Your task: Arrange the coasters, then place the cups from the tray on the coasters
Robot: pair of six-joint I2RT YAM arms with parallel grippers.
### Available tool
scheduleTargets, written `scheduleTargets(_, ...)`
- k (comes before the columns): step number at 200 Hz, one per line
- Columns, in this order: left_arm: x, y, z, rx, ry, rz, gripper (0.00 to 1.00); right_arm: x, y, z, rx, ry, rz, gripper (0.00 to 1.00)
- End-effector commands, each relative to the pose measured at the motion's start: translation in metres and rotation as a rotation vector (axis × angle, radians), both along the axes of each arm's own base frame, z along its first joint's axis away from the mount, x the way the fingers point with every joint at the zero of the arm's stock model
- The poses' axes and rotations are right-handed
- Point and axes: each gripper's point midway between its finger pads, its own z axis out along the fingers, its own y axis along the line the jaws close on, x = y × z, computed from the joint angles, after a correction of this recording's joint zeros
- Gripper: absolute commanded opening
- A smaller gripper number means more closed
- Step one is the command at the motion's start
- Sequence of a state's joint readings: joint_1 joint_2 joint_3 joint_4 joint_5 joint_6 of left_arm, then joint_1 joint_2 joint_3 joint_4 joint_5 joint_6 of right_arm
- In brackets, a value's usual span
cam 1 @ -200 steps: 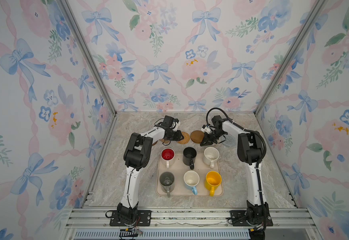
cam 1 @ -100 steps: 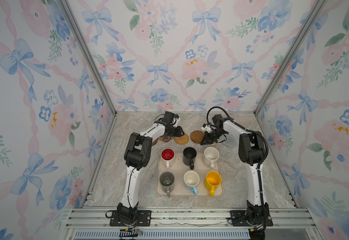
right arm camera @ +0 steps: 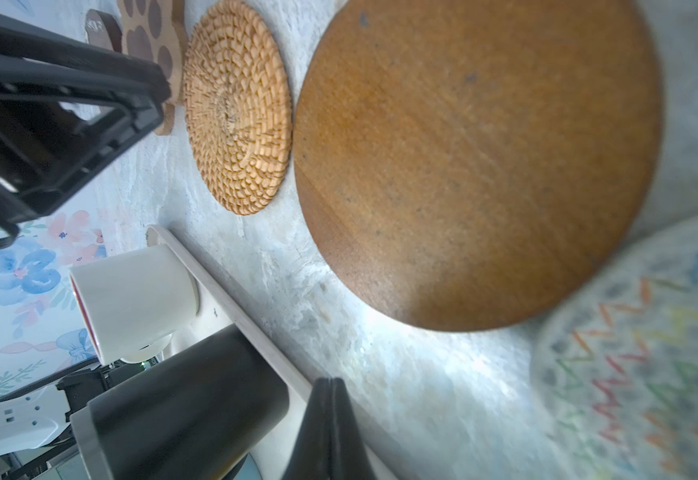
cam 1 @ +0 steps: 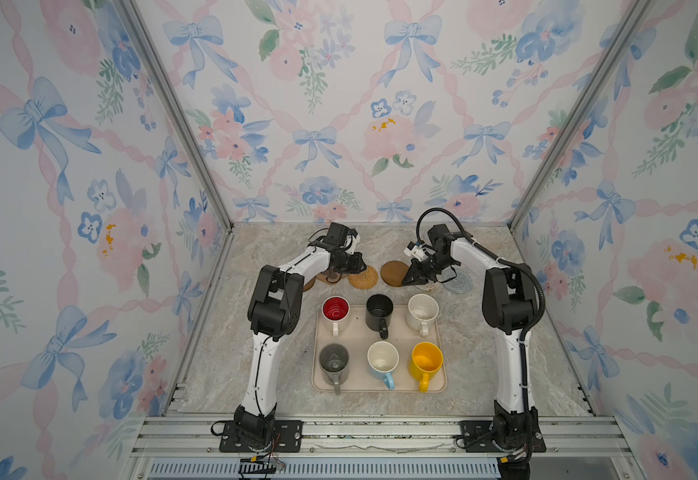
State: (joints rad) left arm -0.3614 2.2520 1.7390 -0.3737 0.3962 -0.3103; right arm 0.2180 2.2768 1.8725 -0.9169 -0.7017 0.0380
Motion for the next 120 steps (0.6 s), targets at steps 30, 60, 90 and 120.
scheduleTargets(30,-0.004,0.001,-0.016,0.012,0.037,-0.004,0.16,0.005,-0.011,0.048,0.056,-0.094,-0.045,0.0)
scheduleTargets(60,-0.004,-0.002,-0.025,0.003,0.059,-0.009,0.17,0.004,-0.017,0.054,0.061,-0.111,-0.064,0.0)
scheduleTargets(90,-0.006,-0.002,-0.036,0.008,0.08,-0.009,0.17,0.003,-0.022,0.056,0.069,-0.117,-0.084,0.0)
scheduleTargets(120,-0.005,-0.002,-0.047,0.014,0.097,-0.001,0.17,0.001,-0.023,0.056,0.072,-0.118,-0.087,0.0)
